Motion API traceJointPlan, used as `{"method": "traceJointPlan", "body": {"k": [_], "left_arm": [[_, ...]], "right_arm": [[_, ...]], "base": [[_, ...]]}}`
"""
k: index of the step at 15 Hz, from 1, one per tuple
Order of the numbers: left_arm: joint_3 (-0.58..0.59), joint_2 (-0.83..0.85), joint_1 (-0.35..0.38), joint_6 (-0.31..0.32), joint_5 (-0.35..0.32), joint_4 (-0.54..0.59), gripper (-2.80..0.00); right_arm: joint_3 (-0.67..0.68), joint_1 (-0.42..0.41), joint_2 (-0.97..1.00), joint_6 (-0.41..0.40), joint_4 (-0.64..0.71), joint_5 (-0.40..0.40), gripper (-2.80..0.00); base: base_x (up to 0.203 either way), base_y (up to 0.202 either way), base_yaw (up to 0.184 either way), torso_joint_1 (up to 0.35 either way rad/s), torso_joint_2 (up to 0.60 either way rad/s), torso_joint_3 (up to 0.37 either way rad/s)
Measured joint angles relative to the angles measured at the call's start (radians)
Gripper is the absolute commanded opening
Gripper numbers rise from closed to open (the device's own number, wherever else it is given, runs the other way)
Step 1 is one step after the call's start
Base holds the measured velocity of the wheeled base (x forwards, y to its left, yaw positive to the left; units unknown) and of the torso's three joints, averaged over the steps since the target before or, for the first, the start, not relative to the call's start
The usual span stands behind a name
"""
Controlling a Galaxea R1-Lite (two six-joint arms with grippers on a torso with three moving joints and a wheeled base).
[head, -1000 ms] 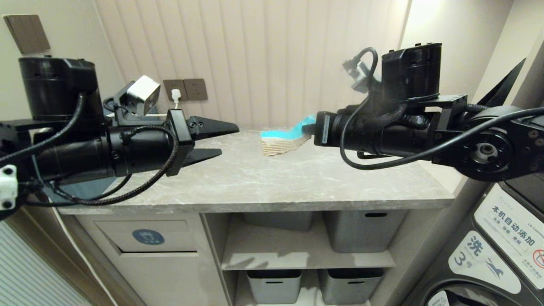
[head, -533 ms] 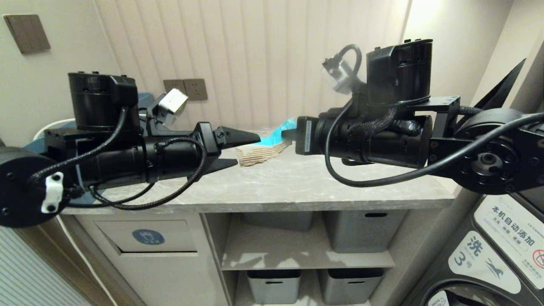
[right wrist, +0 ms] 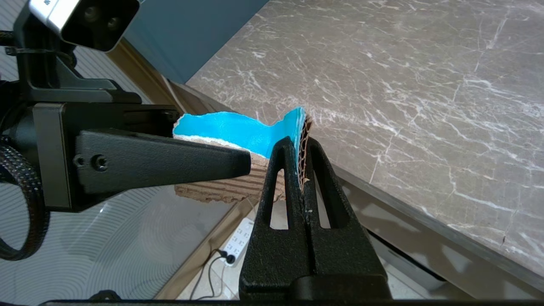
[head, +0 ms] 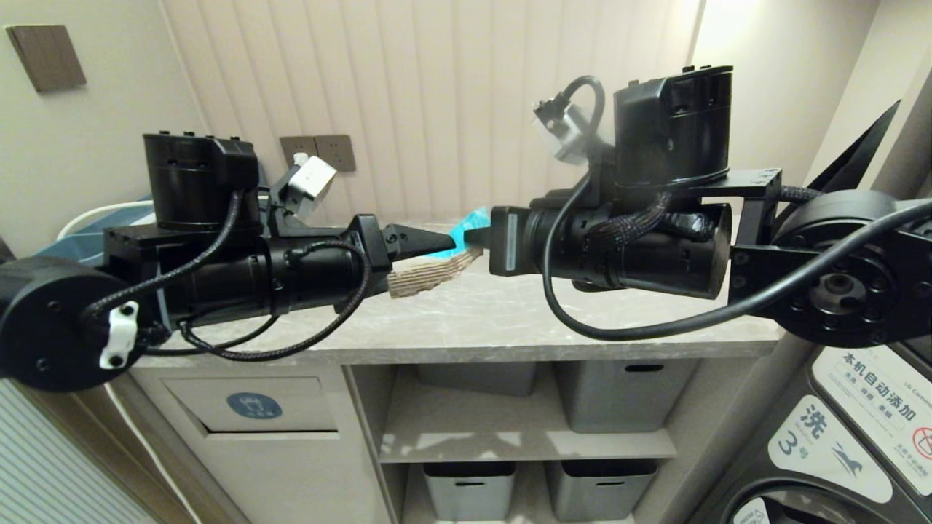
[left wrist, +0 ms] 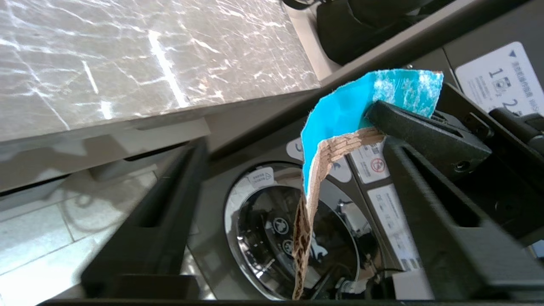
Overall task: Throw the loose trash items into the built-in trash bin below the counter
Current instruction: Hand it to the other hand
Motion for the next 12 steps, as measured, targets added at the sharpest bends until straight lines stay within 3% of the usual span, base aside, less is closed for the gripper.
{"method": "traceJointPlan", "body": {"k": [8, 9, 12], "left_arm": [[0.001, 0.002, -0.003, 0.000, 0.011, -0.009, -2.80], [0.002, 0.001, -0.004, 0.000, 0.012, -0.008, -2.80], [0.002, -0.005, -0.005, 0.001, 0.016, -0.005, -2.80]], "right_arm": [[0.002, 0.002, -0.003, -0.002, 0.003, -0.003, -2.80], [0.002, 0.002, -0.003, -0.006, 0.003, -0.003, 0.00], [-0.002, 0.002, -0.004, -0.008, 0.000, -0.007, 0.00]], "base": [[0.000, 0.000, 0.000, 0.000, 0.00, 0.000], [0.000, 0.000, 0.000, 0.000, 0.00, 0.000], [0.000, 0.000, 0.000, 0.000, 0.00, 0.000]]}}
